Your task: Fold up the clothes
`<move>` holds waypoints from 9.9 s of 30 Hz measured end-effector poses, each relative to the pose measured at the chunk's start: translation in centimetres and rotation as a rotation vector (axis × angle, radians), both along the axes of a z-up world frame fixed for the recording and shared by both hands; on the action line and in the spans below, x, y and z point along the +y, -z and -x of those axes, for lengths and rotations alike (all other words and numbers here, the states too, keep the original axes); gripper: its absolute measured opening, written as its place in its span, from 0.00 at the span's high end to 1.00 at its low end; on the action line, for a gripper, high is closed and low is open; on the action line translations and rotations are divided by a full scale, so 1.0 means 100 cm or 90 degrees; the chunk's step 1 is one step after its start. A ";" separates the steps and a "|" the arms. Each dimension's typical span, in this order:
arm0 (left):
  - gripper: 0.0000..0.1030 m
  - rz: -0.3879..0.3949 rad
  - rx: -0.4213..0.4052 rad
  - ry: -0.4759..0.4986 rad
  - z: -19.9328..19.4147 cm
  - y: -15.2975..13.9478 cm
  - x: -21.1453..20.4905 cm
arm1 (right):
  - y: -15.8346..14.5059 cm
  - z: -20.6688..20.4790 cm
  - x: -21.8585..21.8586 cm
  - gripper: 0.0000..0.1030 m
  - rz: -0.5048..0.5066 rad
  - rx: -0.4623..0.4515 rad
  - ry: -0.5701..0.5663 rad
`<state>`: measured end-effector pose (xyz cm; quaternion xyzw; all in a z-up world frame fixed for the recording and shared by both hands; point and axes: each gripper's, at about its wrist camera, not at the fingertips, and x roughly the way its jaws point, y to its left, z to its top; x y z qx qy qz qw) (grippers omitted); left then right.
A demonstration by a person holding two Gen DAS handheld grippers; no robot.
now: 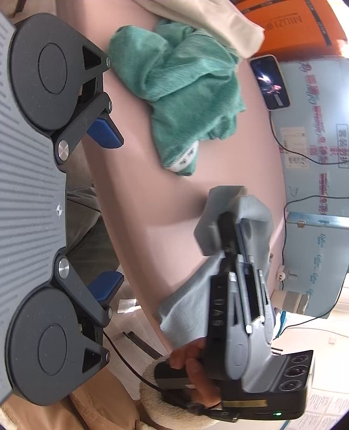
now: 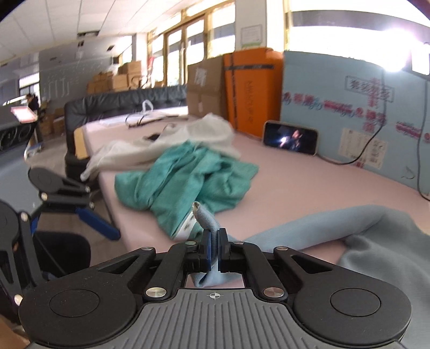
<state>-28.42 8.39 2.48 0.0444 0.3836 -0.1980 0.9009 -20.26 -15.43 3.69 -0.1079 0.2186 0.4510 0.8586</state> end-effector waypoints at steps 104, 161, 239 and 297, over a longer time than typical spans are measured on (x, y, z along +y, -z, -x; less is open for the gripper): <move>0.76 -0.058 -0.220 0.083 -0.206 0.016 -0.150 | 0.005 -0.156 -0.065 0.71 0.274 -0.122 0.166; 0.56 0.056 -0.177 0.027 -0.203 0.014 -0.108 | -0.005 -0.205 -0.028 0.65 0.177 0.135 0.202; 0.21 -0.084 -0.188 -0.102 -0.169 0.016 -0.092 | 0.004 -0.169 -0.200 0.63 -0.034 0.161 0.399; 0.20 -0.023 -0.143 0.103 -0.170 0.016 -0.177 | 0.001 -0.112 -0.216 0.98 -0.107 0.175 0.364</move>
